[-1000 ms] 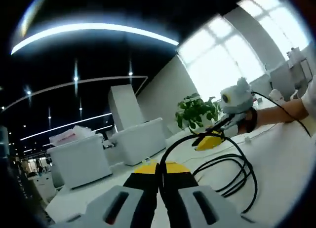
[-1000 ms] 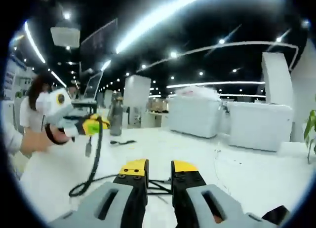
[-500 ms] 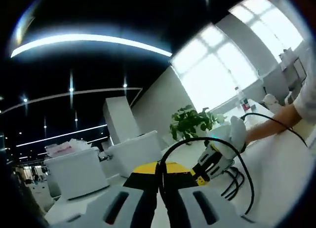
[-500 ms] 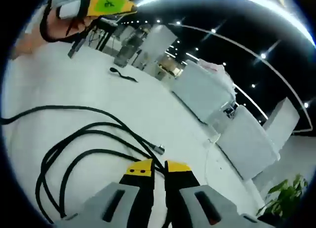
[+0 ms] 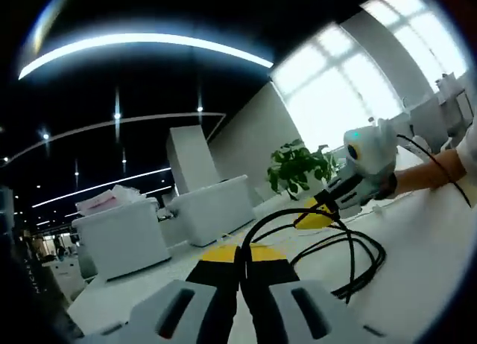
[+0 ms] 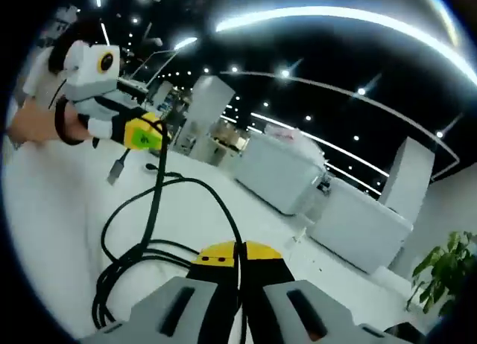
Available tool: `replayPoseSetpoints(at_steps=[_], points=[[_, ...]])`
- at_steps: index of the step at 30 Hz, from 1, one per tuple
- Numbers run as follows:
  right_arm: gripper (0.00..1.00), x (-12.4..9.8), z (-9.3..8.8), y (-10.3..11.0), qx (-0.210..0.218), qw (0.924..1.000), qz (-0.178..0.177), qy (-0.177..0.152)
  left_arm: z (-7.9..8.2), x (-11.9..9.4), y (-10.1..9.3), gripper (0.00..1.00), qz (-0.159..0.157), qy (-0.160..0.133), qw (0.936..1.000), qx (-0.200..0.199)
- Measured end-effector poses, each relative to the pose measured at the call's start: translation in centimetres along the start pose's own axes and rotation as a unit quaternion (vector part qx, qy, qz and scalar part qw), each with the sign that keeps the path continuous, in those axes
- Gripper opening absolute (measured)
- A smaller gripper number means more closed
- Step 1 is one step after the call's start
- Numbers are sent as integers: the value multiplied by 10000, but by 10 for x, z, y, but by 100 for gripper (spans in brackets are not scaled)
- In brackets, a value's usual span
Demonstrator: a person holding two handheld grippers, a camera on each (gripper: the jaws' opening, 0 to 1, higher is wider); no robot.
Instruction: Coil the Type-C to USB data cable on the desktop and secure it with Velcro straps.
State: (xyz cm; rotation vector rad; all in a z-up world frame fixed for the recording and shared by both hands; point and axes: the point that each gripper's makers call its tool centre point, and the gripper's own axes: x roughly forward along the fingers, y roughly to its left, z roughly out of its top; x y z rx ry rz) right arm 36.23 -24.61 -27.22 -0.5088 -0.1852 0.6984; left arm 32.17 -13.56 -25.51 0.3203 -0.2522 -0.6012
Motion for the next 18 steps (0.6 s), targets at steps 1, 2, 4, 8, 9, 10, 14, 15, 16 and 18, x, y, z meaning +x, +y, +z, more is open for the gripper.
replayPoseSetpoints(at_steps=[1, 2, 4, 8, 9, 10, 14, 15, 16, 18], points=[[1, -3, 7, -1, -43, 9999, -64, -115, -1, 0, 1, 4, 21, 17, 10000, 13], [1, -5, 12, -1, -65, 9998, -99, -184, -2, 0, 2, 4, 31, 27, 10000, 32], [1, -9, 23, 3, -55, 9992, -150, -355, -3, 0, 3, 4, 31, 27, 10000, 71], [0, -12, 34, 8, -67, 9984, -181, -529, -6, 1, 5, 4, 84, 14, 9999, 148], [0, -12, 36, 9, -49, 9982, -180, -573, -6, 1, 5, 4, 96, 25, 9998, 163], [0, -13, 37, 10, -36, 9981, -160, -601, -7, 1, 7, 4, 123, 37, 9998, 183], [0, -15, 43, 13, 73, 9973, -82, -729, -11, 0, 15, 8, 310, 53, 9994, 147], [0, -16, 44, 13, 92, 9971, -75, -754, -12, 0, 16, 8, 340, 77, 9993, 150], [0, -16, 47, 15, 117, 9966, -28, -812, -14, 1, 17, 9, 366, 103, 9991, 166], [0, -17, 52, 18, 252, 9951, 104, -950, -15, 0, 18, 9, 394, 136, 9989, 199]])
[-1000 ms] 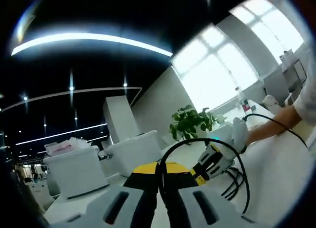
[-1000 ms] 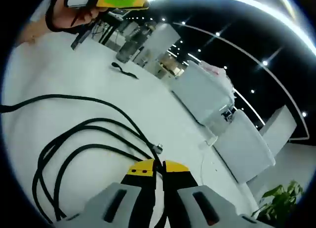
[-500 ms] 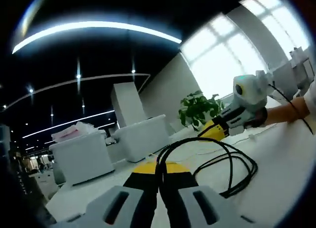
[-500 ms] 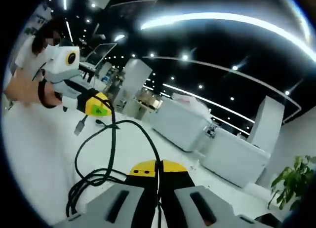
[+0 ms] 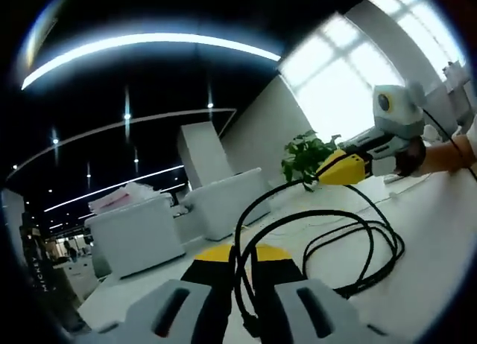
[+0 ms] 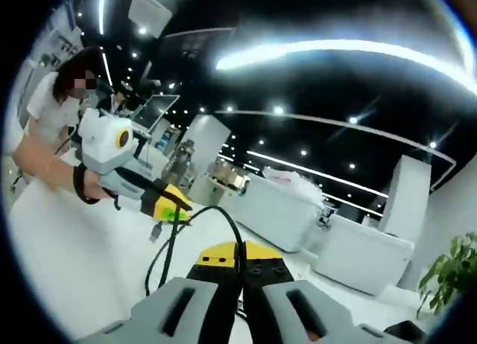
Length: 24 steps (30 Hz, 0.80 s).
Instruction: Coil the Type-C to USB data cable on the desktop and secure it with Velcro straps.
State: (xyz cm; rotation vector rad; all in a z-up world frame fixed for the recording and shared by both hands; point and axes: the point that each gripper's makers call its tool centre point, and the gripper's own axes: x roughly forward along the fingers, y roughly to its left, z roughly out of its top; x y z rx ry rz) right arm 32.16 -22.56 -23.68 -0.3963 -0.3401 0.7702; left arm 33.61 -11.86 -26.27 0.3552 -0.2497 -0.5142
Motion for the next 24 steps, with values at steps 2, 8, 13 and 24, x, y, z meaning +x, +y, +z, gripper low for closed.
replayPoseSetpoints(at_steps=[2, 8, 13, 24], points=[[0, -1, 9, 2, 316, 9993, 104, -185, -1, 0, 1, 10, 23, 30, 10000, 40], [0, 4, -5, 4, 358, 9991, 150, 169, -6, 1, -4, 5, -128, 145, 9996, 186], [14, 18, -56, -1, 929, 9915, 268, 868, 5, -1, -7, 4, -160, 1, 9992, 376], [17, 56, -117, 12, -364, 9750, 877, 2008, 37, -11, -8, 4, -176, -439, 9979, 453]])
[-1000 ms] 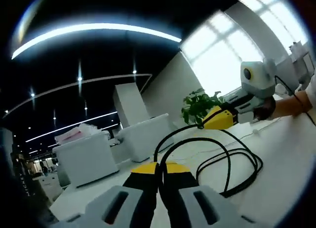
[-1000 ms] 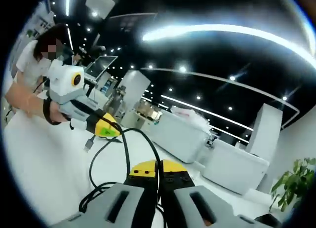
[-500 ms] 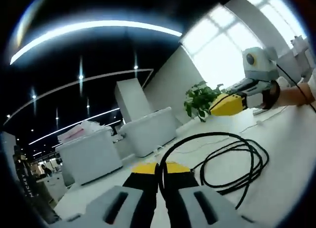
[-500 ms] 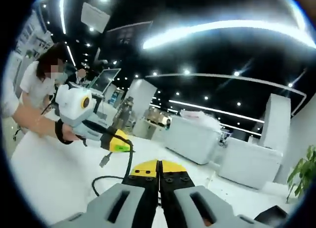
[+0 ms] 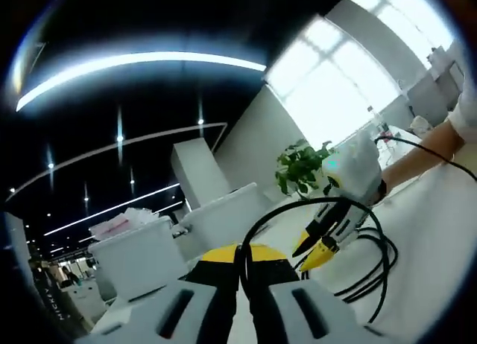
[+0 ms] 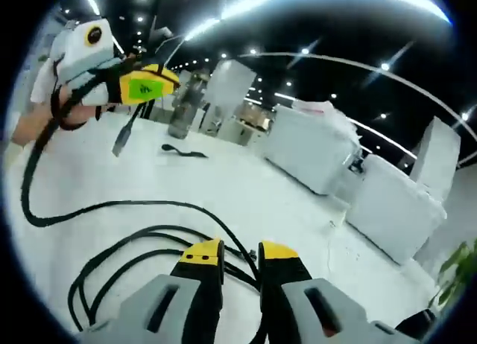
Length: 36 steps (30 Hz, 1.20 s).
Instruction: Coil the Type-C to USB data cable on the desktop and secure it with Velcro straps.
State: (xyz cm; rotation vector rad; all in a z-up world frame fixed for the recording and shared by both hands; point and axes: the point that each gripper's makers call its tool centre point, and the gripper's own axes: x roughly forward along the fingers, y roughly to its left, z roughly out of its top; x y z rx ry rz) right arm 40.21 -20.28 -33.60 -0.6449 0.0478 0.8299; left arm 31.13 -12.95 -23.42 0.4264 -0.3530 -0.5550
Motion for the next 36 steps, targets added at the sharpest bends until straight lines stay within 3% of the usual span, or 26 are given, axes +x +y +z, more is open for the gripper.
replayPoseSetpoints(at_steps=[5, 13, 18, 27, 31, 36], points=[[11, 17, -12, 8, -673, 9969, 106, 390, 7, -2, 3, 4, 33, -121, 9999, -19], [14, 16, -14, 20, -782, 9950, 313, 529, 15, -5, 7, 4, 86, -256, 9996, -67], [13, 19, -18, 15, -1123, 9908, 269, 705, 22, -7, 6, 4, 60, -368, 9993, -80], [3, 21, -24, 3, -1949, 9754, 128, 1020, 33, -11, 8, 4, 92, -571, 9982, -159], [2, 11, -11, 0, -1551, 9861, -86, 590, 25, -7, 9, 4, 144, -436, 9987, -214], [2, -29, 24, -12, -873, 9933, -714, -233, 5, -1, 5, 5, 78, -92, 9994, -330]])
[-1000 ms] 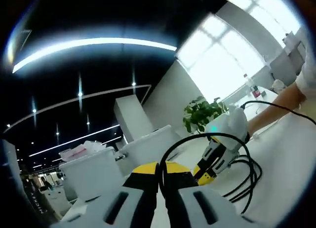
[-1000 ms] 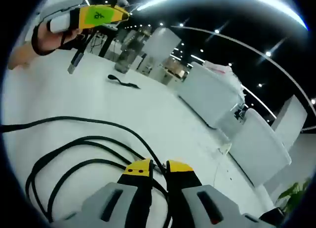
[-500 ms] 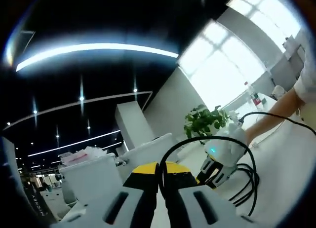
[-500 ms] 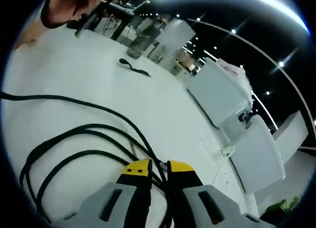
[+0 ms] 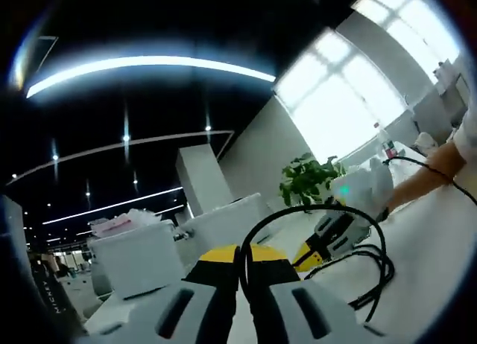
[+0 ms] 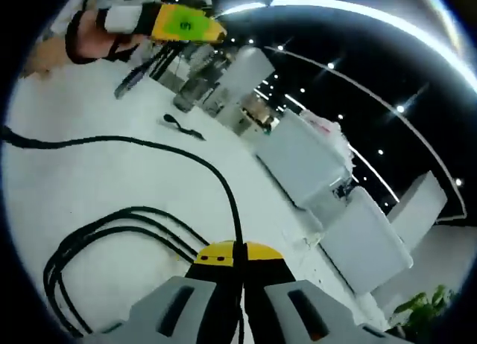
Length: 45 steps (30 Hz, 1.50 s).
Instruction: Coil the Type-C to USB data cable on the desktop and secure it with Velcro straps.
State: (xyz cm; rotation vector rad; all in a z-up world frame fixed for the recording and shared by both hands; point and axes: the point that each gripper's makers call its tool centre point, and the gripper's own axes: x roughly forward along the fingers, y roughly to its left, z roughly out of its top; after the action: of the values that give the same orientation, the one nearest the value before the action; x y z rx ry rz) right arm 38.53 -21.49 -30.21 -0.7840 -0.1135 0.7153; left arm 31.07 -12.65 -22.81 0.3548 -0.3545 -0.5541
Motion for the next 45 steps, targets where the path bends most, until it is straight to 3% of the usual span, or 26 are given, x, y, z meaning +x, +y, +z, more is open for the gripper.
replayPoseSetpoints(at_steps=[5, 8, 10, 12, 14, 18, 24, 33, 36, 40, 45], points=[[1, -34, 25, -16, 204, 9983, -480, -240, -10, 4, -9, 5, -132, 151, 9998, -36], [1, -45, 24, -28, 255, 9940, -1002, -345, -14, 5, -16, 5, -233, 219, 9995, -70], [1, -45, 14, -27, 68, 9946, -1032, -112, -19, 7, -18, 5, -267, 295, 9992, -99], [1, -46, 12, -25, 257, 9943, -1014, -191, -27, 8, -21, 5, -295, 405, 9987, -99], [1, -49, 16, -27, 757, 9916, -983, -357, -32, 9, -25, 5, -355, 490, 9981, -109], [1, -51, 19, -31, 687, 9906, -1120, -370, -35, 10, -30, 5, -441, 519, 9975, -178], [1, -50, 32, -17, 685, 9917, -880, -641, -39, 10, -30, 5, -410, 590, 9974, -114], [1, -48, 48, 5, 1482, 9832, -224, -1038, -41, 10, -19, 14, -290, 505, 9976, -370], [1, -50, 61, 17, 1678, 9762, 166, -1366, -41, 10, -17, 18, -259, 511, 9980, -253], [1, -52, 70, 32, 1958, 9658, 637, -1573, -40, 11, -23, 17, -364, 490, 9981, -114], [1, -52, 72, 39, 2017, 9627, 803, -1613, -43, 11, -27, 5, -386, 620, 9955, 604]])
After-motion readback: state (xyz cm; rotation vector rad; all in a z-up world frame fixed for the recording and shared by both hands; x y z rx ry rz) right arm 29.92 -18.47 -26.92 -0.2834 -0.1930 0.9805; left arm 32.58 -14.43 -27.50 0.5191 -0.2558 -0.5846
